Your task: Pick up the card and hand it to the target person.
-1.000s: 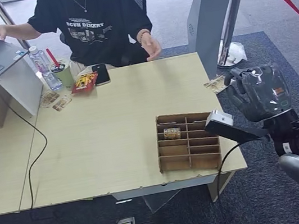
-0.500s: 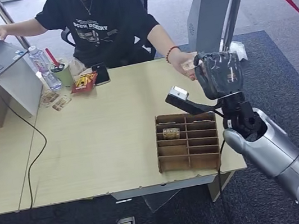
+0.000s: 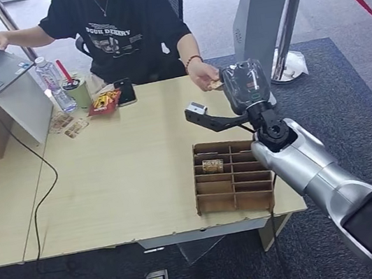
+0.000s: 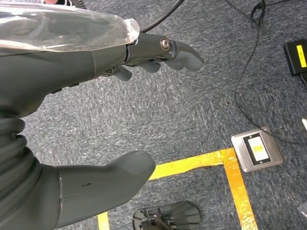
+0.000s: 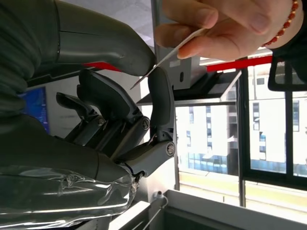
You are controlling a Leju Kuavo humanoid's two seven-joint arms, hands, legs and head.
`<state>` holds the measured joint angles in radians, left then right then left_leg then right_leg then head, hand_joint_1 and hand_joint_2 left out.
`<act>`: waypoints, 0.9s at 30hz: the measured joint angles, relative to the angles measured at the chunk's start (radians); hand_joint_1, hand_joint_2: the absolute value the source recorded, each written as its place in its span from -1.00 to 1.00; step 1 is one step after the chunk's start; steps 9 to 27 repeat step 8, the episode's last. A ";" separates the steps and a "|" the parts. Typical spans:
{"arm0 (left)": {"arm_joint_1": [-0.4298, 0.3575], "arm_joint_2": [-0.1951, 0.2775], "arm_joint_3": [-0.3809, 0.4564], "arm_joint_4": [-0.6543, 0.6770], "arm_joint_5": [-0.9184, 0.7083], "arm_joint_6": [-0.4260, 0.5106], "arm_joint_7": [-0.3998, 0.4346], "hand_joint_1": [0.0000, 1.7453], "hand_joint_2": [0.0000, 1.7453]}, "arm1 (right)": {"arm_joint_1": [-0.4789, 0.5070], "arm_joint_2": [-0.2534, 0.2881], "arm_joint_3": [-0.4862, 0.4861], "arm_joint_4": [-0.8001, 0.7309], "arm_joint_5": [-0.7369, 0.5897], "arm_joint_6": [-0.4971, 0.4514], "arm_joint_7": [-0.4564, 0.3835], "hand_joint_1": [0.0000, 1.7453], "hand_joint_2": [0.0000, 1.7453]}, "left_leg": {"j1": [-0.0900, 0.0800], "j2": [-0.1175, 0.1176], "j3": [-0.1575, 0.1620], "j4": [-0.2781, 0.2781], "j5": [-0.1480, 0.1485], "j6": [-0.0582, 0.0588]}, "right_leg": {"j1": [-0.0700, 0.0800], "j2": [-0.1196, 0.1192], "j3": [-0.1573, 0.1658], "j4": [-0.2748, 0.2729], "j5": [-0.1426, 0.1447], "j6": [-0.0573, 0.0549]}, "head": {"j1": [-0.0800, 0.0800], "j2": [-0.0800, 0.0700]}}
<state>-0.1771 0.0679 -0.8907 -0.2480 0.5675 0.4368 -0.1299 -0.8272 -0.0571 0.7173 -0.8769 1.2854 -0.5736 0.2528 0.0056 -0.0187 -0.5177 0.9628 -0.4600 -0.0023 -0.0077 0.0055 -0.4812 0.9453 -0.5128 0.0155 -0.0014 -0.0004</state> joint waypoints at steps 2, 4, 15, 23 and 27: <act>0.001 0.000 0.000 0.000 0.000 0.000 0.002 -1.00 1.00 | -0.006 0.010 0.006 0.028 -0.008 -0.001 -0.002 -0.04 1.00 | 0.000 0.000 0.000 0.000 0.000 0.000 | 0.000 0.000 0.000 0.000 0.000 0.000 | 0.000 0.000; 0.003 0.000 0.000 0.001 0.001 0.000 0.003 -1.00 1.00 | -0.007 0.017 0.011 0.050 -0.017 -0.001 -0.003 -0.81 1.00 | 0.000 0.000 0.000 0.000 0.000 0.000 | 0.000 0.000 0.000 0.000 0.000 0.000 | 0.000 0.000; 0.007 0.000 0.000 0.002 0.003 0.000 0.003 -1.00 1.00 | -0.007 0.022 0.017 0.071 -0.046 0.003 -0.008 -1.00 1.00 | 0.000 0.000 0.000 0.000 0.000 0.000 | 0.000 0.000 -0.001 0.000 0.000 0.000 | 0.000 0.000; 0.007 0.000 0.000 0.002 0.003 0.000 0.003 -1.00 1.00 | -0.007 0.022 0.017 0.071 -0.046 0.003 -0.008 -1.00 1.00 | 0.000 0.000 0.000 0.000 0.000 0.000 | 0.000 0.000 -0.001 0.000 0.000 0.000 | 0.000 0.000; 0.007 0.000 0.000 0.002 0.003 0.000 0.003 -1.00 1.00 | -0.007 0.022 0.017 0.071 -0.046 0.003 -0.008 -1.00 1.00 | 0.000 0.000 0.000 0.000 0.000 0.000 | 0.000 0.000 -0.001 0.000 0.000 0.000 | 0.000 0.000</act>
